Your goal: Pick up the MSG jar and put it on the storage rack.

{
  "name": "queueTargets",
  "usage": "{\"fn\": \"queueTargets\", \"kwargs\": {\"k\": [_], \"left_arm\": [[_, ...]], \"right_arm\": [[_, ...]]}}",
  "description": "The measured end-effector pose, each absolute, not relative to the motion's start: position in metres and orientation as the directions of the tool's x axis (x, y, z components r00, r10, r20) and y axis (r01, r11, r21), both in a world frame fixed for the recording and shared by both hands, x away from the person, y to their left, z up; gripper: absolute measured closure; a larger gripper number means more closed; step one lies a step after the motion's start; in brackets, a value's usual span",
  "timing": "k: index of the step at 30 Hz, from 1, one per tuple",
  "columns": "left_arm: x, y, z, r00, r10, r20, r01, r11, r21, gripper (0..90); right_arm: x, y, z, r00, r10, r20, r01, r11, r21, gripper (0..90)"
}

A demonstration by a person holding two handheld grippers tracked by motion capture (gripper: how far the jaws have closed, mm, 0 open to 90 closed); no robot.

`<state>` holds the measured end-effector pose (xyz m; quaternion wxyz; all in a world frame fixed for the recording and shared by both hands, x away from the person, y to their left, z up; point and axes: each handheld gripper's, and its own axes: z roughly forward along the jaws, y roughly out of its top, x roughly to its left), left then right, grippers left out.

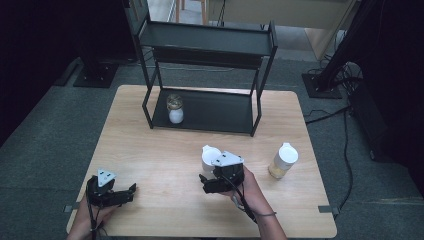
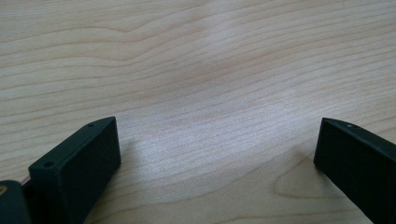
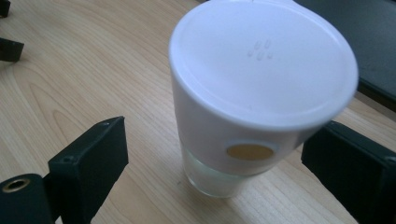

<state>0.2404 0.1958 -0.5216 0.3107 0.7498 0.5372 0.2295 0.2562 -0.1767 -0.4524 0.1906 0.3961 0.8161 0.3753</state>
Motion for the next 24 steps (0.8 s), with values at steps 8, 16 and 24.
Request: {"fn": "queueTargets", "kwargs": {"k": [8, 16, 24], "left_arm": [[0.240, 0.196, -0.522, 0.321, 0.947, 0.011, 0.662, -0.233, 0.712, 0.6], [0.240, 0.196, -0.522, 0.323, 0.946, 0.012, 0.662, -0.235, 0.712, 0.6], [0.241, 0.196, -0.522, 0.324, 0.946, 0.011, 0.661, -0.235, 0.712, 0.6]], "right_arm": [[0.263, -0.172, -0.453, -0.596, 0.803, -0.013, 0.511, 0.393, 0.764, 8.9], [0.267, -0.170, -0.449, -0.574, 0.819, -0.002, 0.514, 0.362, 0.777, 16.8], [0.271, -0.170, -0.449, -0.558, 0.830, -0.003, 0.523, 0.355, 0.775, 26.0]]}}
